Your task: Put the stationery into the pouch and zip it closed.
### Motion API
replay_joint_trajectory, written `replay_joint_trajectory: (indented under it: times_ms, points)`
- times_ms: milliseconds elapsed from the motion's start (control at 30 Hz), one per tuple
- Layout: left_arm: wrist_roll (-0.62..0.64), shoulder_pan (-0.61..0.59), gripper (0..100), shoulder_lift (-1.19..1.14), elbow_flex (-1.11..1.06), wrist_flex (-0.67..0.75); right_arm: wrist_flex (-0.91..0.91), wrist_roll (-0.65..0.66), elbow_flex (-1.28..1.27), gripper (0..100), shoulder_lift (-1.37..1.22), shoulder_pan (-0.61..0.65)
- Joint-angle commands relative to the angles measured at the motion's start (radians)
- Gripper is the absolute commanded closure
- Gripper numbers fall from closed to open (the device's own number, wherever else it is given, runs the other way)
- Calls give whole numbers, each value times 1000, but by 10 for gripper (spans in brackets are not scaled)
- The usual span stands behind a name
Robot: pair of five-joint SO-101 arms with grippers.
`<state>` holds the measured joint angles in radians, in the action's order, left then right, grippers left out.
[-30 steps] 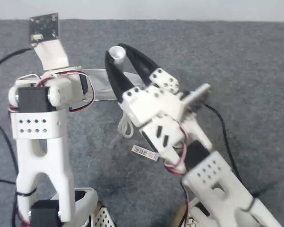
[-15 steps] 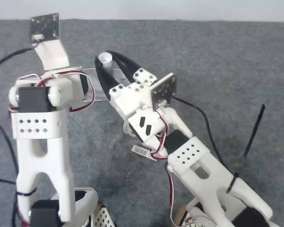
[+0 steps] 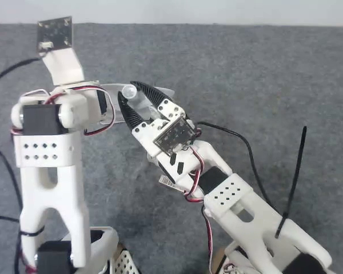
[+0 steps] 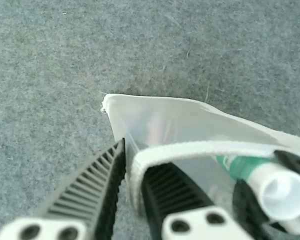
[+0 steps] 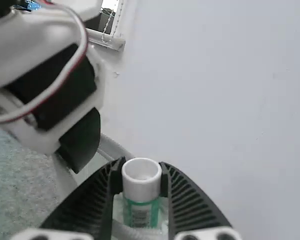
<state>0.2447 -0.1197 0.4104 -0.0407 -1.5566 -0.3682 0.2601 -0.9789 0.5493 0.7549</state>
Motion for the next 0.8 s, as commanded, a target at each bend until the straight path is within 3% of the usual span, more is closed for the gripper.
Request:
replay_joint_trajectory:
  times_ms: [0, 133, 200, 600, 767]
  points:
    - [15, -2, 990, 5, 30, 5, 41, 25, 0, 929, -12, 5]
    - [15, -2, 990, 3, 30, 5, 117, 23, 5, 763, -12, 8]
    - [15, -2, 990, 2, 30, 5, 125, 23, 5, 729, -12, 8]
    - [15, -2, 990, 8, 4, 23, 130, 23, -5, 728, 10, 8]
    - [15, -9, 990, 8, 4, 23, 271, -64, -17, 728, 157, 8]
